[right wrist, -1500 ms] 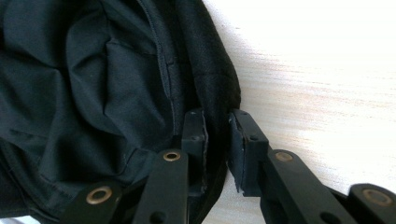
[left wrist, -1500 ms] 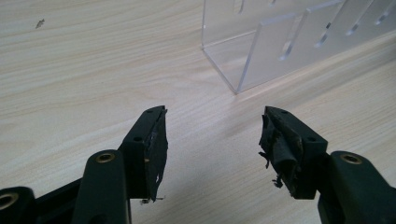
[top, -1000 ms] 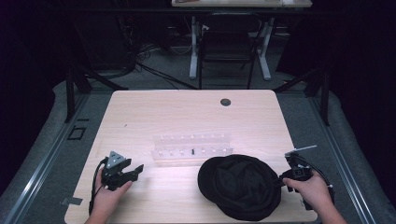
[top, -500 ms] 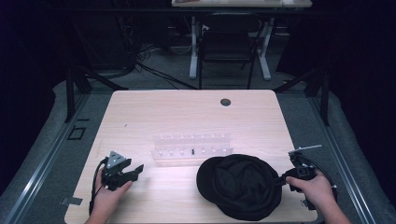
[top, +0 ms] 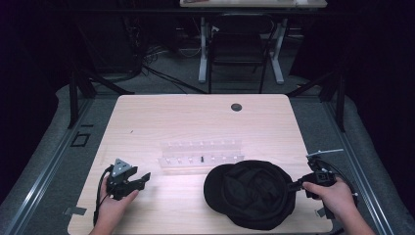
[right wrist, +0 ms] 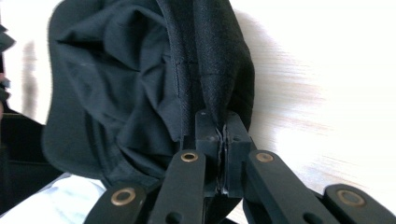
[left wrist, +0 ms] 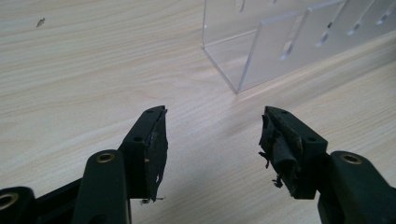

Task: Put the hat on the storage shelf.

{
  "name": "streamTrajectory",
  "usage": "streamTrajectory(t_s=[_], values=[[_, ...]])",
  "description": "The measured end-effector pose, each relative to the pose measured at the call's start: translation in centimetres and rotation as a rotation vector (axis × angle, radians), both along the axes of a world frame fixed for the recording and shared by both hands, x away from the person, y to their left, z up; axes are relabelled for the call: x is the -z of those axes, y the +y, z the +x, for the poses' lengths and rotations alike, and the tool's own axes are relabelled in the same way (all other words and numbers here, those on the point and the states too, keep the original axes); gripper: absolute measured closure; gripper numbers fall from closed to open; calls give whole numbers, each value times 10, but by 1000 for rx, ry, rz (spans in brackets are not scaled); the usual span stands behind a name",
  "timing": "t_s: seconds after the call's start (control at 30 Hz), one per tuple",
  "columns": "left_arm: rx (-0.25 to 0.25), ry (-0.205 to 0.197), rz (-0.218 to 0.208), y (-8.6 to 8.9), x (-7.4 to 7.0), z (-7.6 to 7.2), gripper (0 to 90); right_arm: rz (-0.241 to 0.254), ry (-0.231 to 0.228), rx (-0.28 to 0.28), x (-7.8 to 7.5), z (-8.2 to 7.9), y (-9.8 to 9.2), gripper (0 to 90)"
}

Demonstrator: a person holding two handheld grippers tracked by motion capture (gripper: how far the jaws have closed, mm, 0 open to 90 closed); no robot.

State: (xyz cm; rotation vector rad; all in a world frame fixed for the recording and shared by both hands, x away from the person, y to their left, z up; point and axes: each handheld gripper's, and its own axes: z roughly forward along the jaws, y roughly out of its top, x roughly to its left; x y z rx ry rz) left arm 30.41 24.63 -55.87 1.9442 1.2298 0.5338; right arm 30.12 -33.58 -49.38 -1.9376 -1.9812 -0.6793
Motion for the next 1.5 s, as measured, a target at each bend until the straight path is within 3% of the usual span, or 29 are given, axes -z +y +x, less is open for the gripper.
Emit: streamTrajectory(t_s=[0.07,0.17,0.27,0.3,0.37,0.47,0.5,0.57,0.63,0.7,0.73,0.87,1.0,1.17,1.23,1.27,1.43,1.5], values=[[0,0,0,0,0,0,414,53,-20,-9,-3,0,-1,880],[0,2,0,0,0,0,413,56,-22,-7,-9,0,0,880],[-1,2,0,0,0,0,414,39,-46,20,-14,-1,6,880],[-3,-1,-2,-1,1,0,414,28,-36,-16,-17,0,5,880],[-4,-2,-2,-1,1,0,415,18,-41,-31,-20,1,6,880],[-3,1,1,0,0,0,415,-2,-50,-1,-26,0,14,880],[-3,1,1,0,0,0,415,-6,-41,-40,-29,1,13,880],[-3,1,1,0,0,0,415,-5,-48,-17,-31,1,16,880],[-5,-8,-1,0,1,0,415,-37,-45,-58,-38,3,19,880],[-6,-8,-2,0,0,0,415,-34,-48,-45,-40,3,22,880],[-5,-8,1,0,0,0,415,-59,-40,-77,-45,4,23,880],[-4,-7,-1,0,0,0,415,-80,-49,-57,-54,6,30,879],[-5,-9,-2,0,1,0,416,-85,-48,-83,-63,8,33,878],[-2,-9,1,0,0,0,415,-83,-64,-72,-77,8,41,878],[0,-4,4,0,0,0,415,-75,-63,-106,-84,8,43,879],[0,-4,4,1,0,0,415,-66,-69,-87,-87,8,46,879],[-2,-10,2,0,0,0,416,-69,-83,-123,-102,7,52,879],[-2,-10,2,0,0,0,415,-66,-93,-108,-106,6,55,880]])
